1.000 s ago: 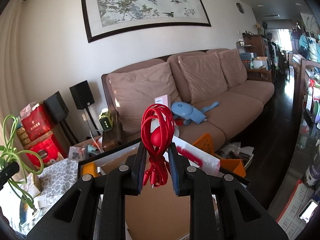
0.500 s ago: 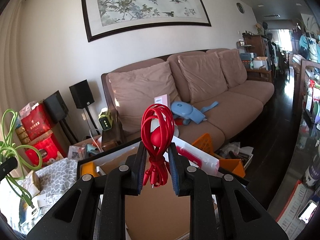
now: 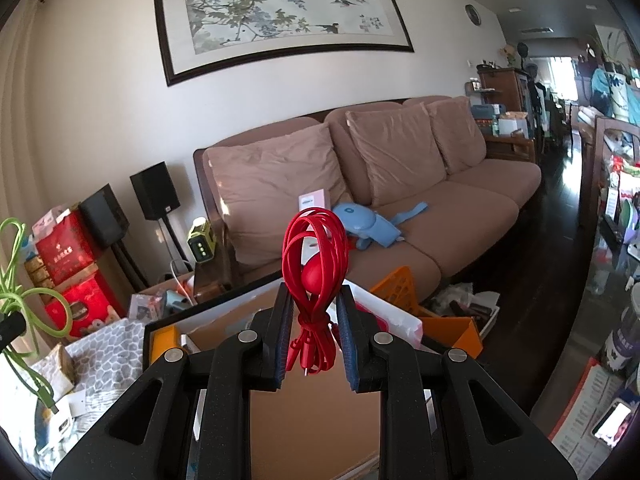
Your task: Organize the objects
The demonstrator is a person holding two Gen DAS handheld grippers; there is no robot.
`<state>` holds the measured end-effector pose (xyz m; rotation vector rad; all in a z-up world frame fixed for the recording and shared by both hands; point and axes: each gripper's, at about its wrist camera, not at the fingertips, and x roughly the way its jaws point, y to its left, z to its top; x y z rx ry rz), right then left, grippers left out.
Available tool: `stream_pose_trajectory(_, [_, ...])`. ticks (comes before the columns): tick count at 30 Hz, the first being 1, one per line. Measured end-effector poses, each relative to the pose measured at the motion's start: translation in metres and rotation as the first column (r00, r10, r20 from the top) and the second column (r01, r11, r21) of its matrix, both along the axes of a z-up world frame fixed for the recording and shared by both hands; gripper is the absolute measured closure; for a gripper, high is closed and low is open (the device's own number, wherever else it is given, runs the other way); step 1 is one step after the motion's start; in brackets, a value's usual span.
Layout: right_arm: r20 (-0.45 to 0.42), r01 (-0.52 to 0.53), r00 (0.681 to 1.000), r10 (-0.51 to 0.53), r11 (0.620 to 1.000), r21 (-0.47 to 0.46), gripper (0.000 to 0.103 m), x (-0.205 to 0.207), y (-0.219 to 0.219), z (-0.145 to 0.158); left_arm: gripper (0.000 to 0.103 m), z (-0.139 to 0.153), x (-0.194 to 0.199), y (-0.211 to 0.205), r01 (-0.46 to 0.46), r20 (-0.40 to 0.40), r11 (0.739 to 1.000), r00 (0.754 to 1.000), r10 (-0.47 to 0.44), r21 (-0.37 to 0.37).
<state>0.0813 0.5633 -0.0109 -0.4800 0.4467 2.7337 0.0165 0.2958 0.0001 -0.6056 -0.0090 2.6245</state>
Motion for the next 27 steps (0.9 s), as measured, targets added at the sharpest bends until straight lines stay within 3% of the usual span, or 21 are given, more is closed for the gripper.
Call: stream_pose_trajectory(27, [0.01, -0.002, 1.0, 0.003, 1.0, -0.009, 0.082, 0.001, 0.007, -0.004, 0.08, 0.009, 0.001, 0.015, 0.034, -0.031, 0.999, 0.999, -0.034, -0.002])
